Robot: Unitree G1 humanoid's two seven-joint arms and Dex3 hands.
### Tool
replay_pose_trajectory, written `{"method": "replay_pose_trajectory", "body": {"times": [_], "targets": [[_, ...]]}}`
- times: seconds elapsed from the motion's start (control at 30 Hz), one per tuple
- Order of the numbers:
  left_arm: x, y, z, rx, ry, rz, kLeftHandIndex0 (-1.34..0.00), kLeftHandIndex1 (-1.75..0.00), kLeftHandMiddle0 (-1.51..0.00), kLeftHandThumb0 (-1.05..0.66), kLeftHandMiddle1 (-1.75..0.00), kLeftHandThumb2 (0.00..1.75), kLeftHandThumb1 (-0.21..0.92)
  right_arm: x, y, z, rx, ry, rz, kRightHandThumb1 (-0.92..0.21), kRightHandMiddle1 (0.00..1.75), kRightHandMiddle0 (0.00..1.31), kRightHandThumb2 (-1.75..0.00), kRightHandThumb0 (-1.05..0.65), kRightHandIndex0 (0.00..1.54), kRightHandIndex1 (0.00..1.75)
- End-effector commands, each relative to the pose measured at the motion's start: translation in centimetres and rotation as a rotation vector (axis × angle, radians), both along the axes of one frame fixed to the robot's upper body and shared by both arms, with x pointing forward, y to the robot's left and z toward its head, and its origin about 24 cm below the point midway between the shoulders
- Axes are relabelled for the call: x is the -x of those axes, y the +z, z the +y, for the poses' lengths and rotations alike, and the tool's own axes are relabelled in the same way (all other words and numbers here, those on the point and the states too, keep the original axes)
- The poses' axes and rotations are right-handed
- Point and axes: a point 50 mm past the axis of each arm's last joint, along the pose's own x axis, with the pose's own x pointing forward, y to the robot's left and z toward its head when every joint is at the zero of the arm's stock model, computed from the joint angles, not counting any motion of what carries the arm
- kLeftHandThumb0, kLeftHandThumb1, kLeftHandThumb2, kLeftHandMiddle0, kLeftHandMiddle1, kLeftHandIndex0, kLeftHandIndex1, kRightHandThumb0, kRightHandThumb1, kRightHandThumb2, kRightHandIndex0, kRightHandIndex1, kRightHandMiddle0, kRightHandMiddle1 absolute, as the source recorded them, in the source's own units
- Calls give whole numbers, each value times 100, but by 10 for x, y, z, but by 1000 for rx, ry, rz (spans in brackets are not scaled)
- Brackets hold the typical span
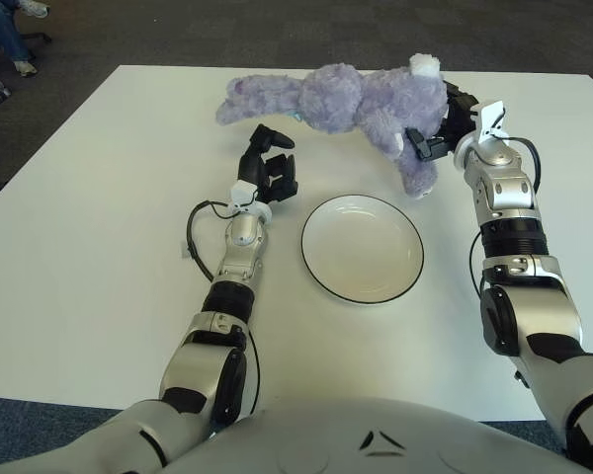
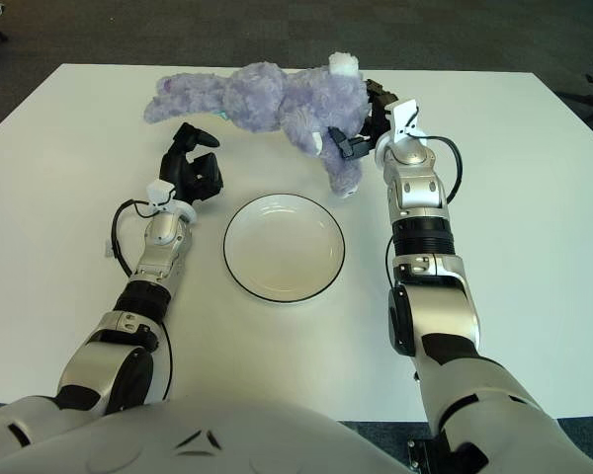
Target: Put the doll into the plate.
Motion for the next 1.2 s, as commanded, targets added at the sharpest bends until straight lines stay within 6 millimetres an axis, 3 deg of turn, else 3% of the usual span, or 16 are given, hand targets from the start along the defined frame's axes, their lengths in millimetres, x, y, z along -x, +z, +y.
{"method": "replay_pose_trajectory", "body": {"times": [0.0, 0.4, 0.73, 1.17], "targets": [[10, -25, 4, -4, 10, 99, -40, -175, -109, -40, -175, 97, 59, -1, 16, -1, -48, -10, -58, -4, 175, 62, -157, 0, 87, 154], [10, -25, 2, 2, 4, 100, -40, -175, -108, -40, -175, 96, 60, 0, 27, -4, -124, -4, -115, -7, 175, 70, -145, 0, 91, 127], [8, -27, 7, -4, 13, 111, -40, -175, -109, -40, -175, 97, 59, 15, 37, -5, -118, 8, -166, -9, 175, 70, -142, 0, 89, 125], [-3, -28, 37, 26, 167, 158, -42, -175, -107, -41, -175, 100, 56, 42, 38, -7, -99, 54, -143, -14, 175, 65, -137, 0, 87, 127]]}}
